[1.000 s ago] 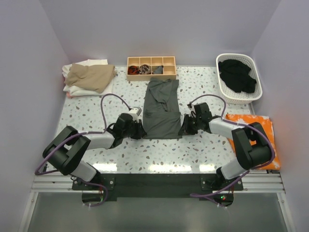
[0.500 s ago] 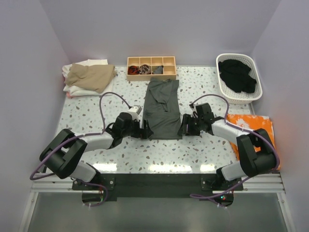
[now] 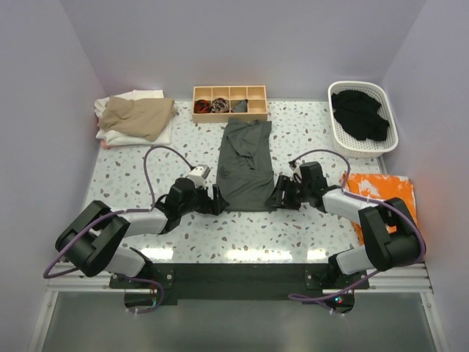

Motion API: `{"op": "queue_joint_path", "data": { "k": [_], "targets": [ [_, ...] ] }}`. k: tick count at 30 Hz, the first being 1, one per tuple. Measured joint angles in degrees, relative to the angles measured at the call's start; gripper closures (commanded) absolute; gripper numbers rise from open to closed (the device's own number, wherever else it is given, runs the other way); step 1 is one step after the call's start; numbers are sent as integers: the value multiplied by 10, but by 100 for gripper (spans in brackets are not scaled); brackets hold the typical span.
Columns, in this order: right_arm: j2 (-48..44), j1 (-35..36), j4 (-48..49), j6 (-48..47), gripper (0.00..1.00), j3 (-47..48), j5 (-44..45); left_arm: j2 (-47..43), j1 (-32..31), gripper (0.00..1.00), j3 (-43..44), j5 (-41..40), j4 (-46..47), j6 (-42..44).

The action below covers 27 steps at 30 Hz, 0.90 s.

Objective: Fold and stack the t-shirts
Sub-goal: Grab one side of the 2/3 rectangular tshirt with both arms

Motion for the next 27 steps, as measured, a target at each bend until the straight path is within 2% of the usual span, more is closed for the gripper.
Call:
{"op": "queue_joint_path", "data": {
  "k": [1, 2, 3, 8, 11, 12, 13, 15, 22, 27],
  "targets": [
    [5, 0, 11, 5, 43, -1, -6, 7, 0, 30, 0, 3, 7, -1],
    [9, 0, 19, 9, 43, -2, -10, 12, 1, 42, -1, 5, 15, -5],
    [12, 0, 29, 14, 44, -4, -16, 19, 1, 48, -2, 9, 23, -6],
    [19, 0, 44, 26, 46, -6, -24, 51, 1, 76, -8, 34, 56, -21],
    [21, 0, 49, 29, 61, -8, -24, 63, 1, 94, -14, 48, 72, -30],
    [26, -1, 51, 30, 70, -10, -25, 66, 1, 99, -16, 53, 77, -33],
    [31, -1, 56, 31, 86, -11, -28, 70, 1, 100, -19, 59, 84, -38],
    [45, -1, 68, 33, 99, -14, -34, 75, 2, 100, -22, 68, 95, -43],
    [65, -3, 111, 49, 100, -30, -63, 82, 2, 100, -24, 90, 108, -49],
    [10, -1, 83, 45, 100, -64, -52, 47, 1, 100, -40, 96, 73, -49]
  ]
}}
